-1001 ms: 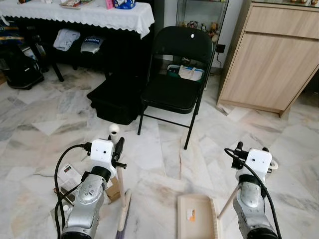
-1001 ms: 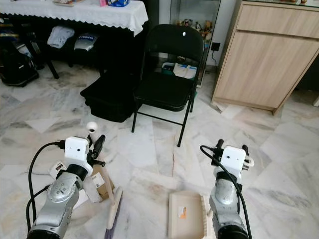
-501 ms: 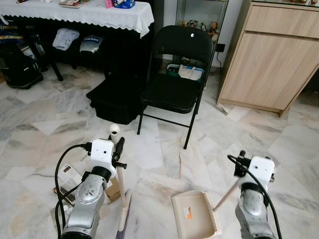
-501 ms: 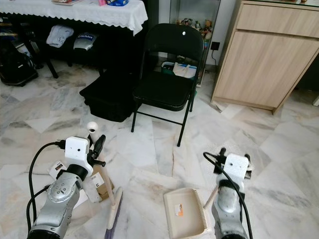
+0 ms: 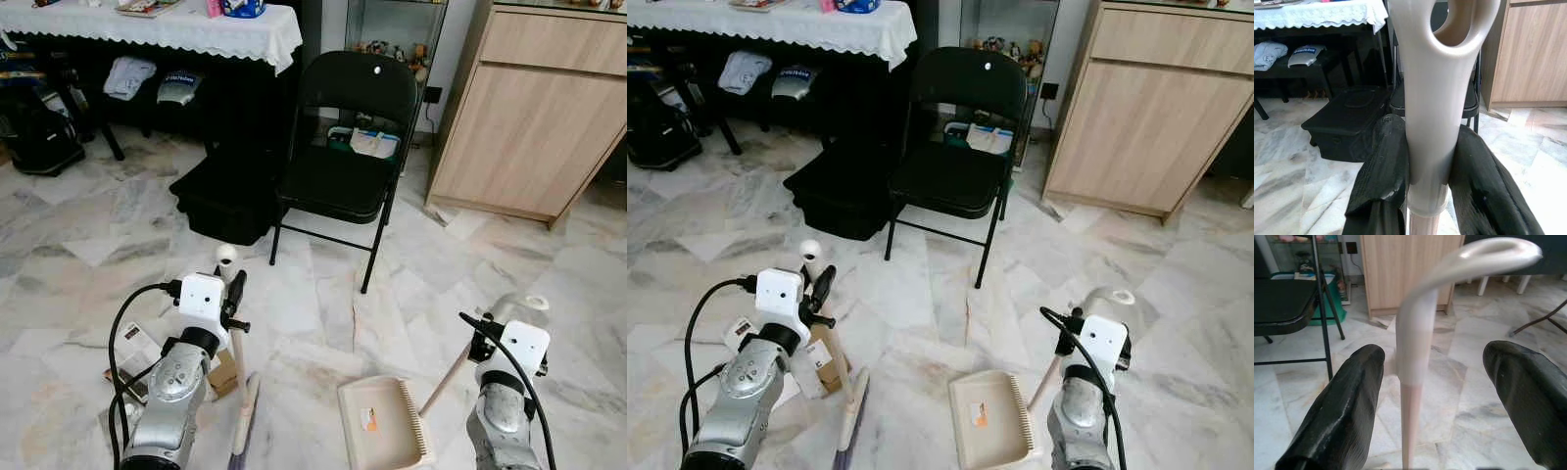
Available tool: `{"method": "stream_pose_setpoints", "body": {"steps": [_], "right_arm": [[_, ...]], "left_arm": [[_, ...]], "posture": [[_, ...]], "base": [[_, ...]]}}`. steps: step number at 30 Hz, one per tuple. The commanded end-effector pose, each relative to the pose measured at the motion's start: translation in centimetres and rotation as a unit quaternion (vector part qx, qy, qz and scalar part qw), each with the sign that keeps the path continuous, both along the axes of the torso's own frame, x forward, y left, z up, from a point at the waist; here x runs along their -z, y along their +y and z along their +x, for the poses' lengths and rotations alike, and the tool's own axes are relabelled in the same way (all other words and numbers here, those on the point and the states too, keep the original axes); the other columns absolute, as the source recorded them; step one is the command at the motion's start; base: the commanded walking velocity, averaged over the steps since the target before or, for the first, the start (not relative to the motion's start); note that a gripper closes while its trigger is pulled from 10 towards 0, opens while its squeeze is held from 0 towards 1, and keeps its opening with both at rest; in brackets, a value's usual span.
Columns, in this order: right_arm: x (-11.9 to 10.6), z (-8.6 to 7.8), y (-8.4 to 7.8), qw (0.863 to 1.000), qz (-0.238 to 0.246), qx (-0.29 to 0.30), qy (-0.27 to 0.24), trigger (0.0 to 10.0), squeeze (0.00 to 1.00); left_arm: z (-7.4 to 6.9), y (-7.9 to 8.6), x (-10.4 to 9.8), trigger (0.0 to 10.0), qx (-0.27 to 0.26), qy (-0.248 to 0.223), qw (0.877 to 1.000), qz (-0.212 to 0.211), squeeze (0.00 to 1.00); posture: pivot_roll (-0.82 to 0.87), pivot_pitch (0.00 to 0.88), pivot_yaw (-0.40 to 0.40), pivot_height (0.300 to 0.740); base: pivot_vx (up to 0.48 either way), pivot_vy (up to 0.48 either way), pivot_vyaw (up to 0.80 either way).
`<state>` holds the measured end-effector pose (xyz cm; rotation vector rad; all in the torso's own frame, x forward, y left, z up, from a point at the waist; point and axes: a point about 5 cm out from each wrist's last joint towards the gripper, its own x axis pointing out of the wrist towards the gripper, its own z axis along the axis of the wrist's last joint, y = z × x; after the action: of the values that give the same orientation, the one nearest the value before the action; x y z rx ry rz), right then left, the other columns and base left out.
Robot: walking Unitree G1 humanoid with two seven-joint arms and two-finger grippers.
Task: Sweep floor
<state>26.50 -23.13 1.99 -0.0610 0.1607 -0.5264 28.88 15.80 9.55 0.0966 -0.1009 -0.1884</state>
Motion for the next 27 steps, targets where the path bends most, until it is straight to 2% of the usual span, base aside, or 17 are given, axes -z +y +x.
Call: {"method": "stream_pose_setpoints", "body": {"steps": [1, 7, 10, 12, 21, 27], "right_arm": [[0.2, 0.1, 0.4, 1.0, 0.003, -0.009, 0.004, 10.0, 0.0], [-1.0, 0.6, 1.4, 0.999, -0.015, -0.041, -0.024, 10.0, 0.0], [-1.1, 0.6, 2.6, 0.997, -0.009, -0.068, -0.028, 10.0, 0.0], [-0.5, 0.4, 3.4, 0.996, -0.003, -0.087, -0.013, 10.0, 0.0], [1.5, 0.0, 5.1, 0.99, 0.023, -0.13, 0.054, 10.0, 0.0], [1.5, 0.3, 4.9, 0.988, 0.025, -0.141, 0.058, 10.0, 0.0]], "left_arm": [[0.2, -0.1, -0.7, 10.0, 0.006, -0.014, 1.0, 0.005, 0.0], [0.1, 0.1, -0.6, 10.0, 0.006, -0.013, 1.0, 0.006, 0.0], [0.1, 0.1, -0.5, 10.0, 0.006, -0.012, 1.0, 0.006, 0.0], [0.2, -0.1, -0.5, 10.0, 0.007, -0.012, 1.0, 0.005, 0.0], [0.2, 0.0, -0.5, 10.0, 0.008, -0.013, 1.0, 0.009, 0.0], [0.3, -0.1, -0.7, 10.0, 0.011, -0.016, 1.0, 0.007, 0.0]], "posture": [[0.09, 0.049, 0.002, 0.74], [0.09, 0.049, 0.001, 0.74], [0.08, 0.045, -0.004, 0.74], [0.08, 0.043, -0.005, 0.74], [0.09, 0.034, -0.013, 0.74], [0.08, 0.026, -0.013, 0.74]], "base": [[0.0, 0.0, 0.0], [0.0, 0.0, 0.0], [0.0, 0.0, 0.0], [0.0, 0.0, 0.0], [0.0, 0.0, 0.0], [0.0, 0.0, 0.0]]}}
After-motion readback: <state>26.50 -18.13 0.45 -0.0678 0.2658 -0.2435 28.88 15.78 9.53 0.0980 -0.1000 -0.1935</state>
